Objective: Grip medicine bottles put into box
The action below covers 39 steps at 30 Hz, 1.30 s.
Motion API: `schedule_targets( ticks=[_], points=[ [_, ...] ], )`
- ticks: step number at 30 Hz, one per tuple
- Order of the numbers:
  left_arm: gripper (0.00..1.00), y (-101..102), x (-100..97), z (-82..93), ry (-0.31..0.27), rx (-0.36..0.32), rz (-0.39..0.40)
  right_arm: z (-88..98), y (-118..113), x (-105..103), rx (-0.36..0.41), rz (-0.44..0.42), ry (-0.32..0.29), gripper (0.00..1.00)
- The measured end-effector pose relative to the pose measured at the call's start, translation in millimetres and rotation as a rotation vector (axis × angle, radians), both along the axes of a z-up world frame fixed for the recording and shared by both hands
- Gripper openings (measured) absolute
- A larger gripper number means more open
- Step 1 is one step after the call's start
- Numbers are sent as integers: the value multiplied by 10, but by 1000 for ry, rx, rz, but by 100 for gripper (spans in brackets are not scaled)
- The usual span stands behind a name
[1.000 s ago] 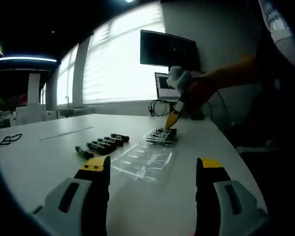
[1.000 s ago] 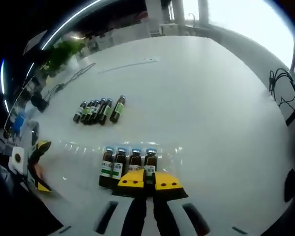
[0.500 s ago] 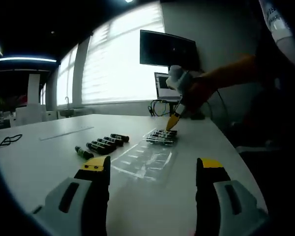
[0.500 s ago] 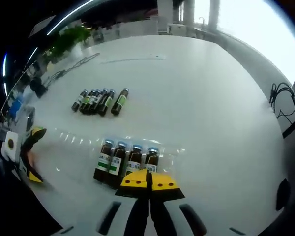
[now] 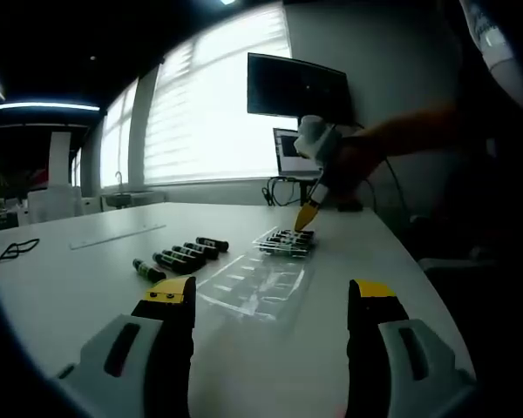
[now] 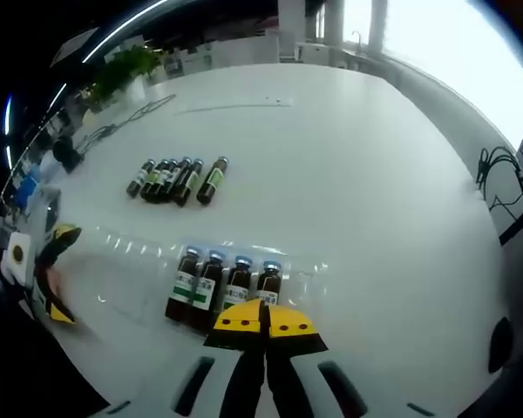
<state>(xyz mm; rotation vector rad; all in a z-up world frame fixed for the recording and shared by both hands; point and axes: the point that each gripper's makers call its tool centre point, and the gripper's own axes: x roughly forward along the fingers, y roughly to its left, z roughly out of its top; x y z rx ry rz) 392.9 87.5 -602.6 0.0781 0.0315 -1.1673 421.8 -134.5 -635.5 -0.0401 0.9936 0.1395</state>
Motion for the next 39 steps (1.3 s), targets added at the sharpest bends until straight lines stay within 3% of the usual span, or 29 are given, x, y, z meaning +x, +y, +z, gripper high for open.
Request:
schedule_targets(
  ticks=[9, 13, 15, 18, 23, 31, 36, 39],
  points=[
    [63, -16, 8, 30, 43, -34, -17, 12, -40, 27, -3, -24, -56, 0],
    [63, -39, 7, 34, 56, -41, -23, 35, -52, 55, -46, -10, -71, 0],
    [63, -47, -28, 31, 68, -44, -50, 127, -96, 149, -46, -67, -165, 0],
    [63, -81, -109, 27, 79, -43, -98, 204, -62, 180, 60, -129, -230, 0],
    [62, -103, -149, 44, 90, -54, -122, 299, -104, 179, 112, -161, -312, 2],
    [63, -100, -72, 58, 76, -58, -76, 307, 79, 225, 232, -104, -311, 5],
    [63, -94, -49, 54, 73, -56, -65, 241, 202, 355, 203, -29, -276, 8],
    [63, -91, -42, 46, 70, -51, -61, 250, 303, 440, 232, -17, -265, 8]
  ],
)
